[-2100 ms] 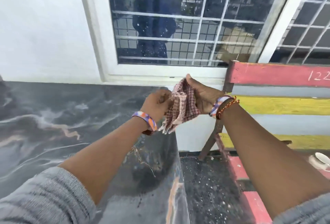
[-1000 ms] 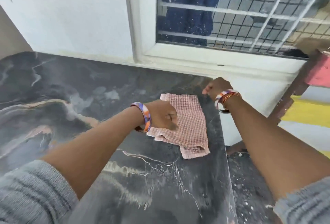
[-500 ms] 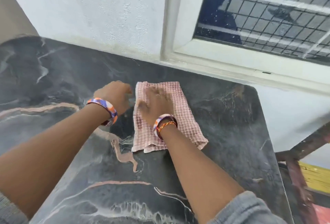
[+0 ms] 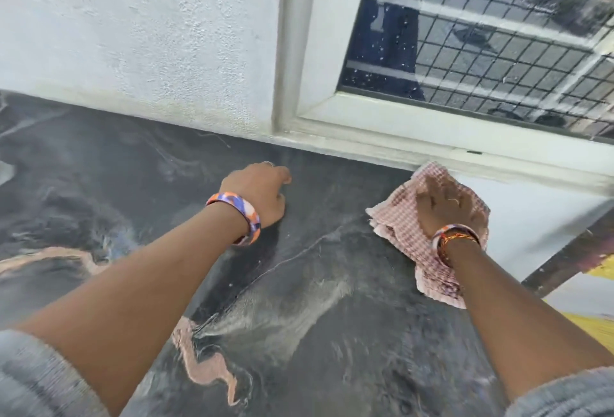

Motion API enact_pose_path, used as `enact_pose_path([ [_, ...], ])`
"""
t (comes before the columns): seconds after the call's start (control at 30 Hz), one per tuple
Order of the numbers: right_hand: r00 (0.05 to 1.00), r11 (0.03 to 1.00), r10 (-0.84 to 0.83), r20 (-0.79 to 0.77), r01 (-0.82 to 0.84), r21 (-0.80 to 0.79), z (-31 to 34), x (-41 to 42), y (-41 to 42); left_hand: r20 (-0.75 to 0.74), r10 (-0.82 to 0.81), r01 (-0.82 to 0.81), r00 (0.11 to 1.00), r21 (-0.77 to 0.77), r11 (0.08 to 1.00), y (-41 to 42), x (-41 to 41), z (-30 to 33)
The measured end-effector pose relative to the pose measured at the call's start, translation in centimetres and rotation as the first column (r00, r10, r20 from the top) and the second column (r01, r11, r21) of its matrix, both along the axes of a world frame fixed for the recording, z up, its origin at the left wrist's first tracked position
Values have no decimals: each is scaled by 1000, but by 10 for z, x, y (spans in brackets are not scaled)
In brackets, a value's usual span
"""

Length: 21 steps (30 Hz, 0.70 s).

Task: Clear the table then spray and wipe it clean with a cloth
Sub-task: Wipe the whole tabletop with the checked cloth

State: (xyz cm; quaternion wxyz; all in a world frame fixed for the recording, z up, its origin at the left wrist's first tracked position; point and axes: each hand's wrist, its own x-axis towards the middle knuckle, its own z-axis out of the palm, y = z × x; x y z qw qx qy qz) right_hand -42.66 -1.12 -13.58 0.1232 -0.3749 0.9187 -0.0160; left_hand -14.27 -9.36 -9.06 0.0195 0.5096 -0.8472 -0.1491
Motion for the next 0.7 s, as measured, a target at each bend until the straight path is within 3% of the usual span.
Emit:
enact_pose_path([
  [0.07, 996, 996, -85, 3, 85, -6, 0, 1, -2, 16, 17, -17, 1000, -13, 1000, -6, 5, -1],
  [0.13, 998, 998, -61, -35, 60, -15, -1, 18, -16, 32, 57, -56, 998, -35, 998, -13, 15, -1],
  [0.27, 968, 966, 239, -76, -245, -78, -10, 85, -64, 37, 177, -174, 984, -56, 983, -24, 36, -4],
  [0.43, 840, 825, 538, -74, -542, -157, -9, 173, -114, 78, 276, -269, 958, -97, 958, -28, 49, -6],
  [0.57, 721, 711, 691, -53, -691, -128, -6, 170, -117, 105, 281, -267, 954, -125, 955, -31, 35, -1],
  [0.7, 770, 766, 637, -38, -637, -84, -4, 121, -95, 65, 140, -136, 988, -64, 989, -27, -1, 3],
])
